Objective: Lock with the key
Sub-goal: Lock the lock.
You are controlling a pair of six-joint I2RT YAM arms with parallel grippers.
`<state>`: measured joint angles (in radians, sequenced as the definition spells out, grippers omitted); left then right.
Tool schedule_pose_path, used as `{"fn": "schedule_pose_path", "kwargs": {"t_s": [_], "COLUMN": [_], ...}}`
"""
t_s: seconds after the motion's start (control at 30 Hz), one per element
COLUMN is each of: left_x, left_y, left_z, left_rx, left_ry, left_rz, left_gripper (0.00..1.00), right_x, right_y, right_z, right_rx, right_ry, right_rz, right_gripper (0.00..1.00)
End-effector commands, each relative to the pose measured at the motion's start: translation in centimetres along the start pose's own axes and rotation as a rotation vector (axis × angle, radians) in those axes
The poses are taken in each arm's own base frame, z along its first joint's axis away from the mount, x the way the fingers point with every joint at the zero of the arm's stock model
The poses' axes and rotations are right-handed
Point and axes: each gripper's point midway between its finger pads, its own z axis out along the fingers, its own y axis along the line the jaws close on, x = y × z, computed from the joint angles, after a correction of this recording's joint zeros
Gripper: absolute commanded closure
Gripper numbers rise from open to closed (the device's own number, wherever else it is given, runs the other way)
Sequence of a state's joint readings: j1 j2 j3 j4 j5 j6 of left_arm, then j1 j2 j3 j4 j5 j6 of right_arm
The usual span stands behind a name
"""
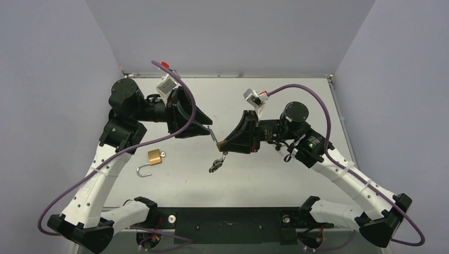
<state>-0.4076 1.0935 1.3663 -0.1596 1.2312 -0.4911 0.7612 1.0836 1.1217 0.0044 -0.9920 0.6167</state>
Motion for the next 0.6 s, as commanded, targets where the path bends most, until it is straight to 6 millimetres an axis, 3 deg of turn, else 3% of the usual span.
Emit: {"fn": "schedule_pose_path", "kwargs": {"t_s": [0.0,0.23,0.43,0.57], "left_x": [-0.3,0.0,0.4,0.7], "left_y": [-1.2,-1.0,-0.7,-0.4], "left_z": [0.2,0.3,0.3,0.3], "left_rx": [0.043,0.042,0.021,0.004], "left_ry": [-0.003,0.007,0.02,0.026], "left_rz": [0.058,0.043,0.031,0.021], "left_gripper": [0.59,0.65,0.76,0.77], "right_x": [-2.6,-2.6,-2.7,-2.8], "right_y": [1.6,1.0,0.4,0.3], "right_z": [0.1,0.1,-0.2,-0.4], "right_rx": [-0.031,-0.008,0.016,0.027], "right_ry": [-0.057,-0.055,-0.061,-0.065], "right_rz": [-0.092,-0.094,-0.095,-0.101], "right_gripper": [1.0,1.0,1.0,1.0]}}
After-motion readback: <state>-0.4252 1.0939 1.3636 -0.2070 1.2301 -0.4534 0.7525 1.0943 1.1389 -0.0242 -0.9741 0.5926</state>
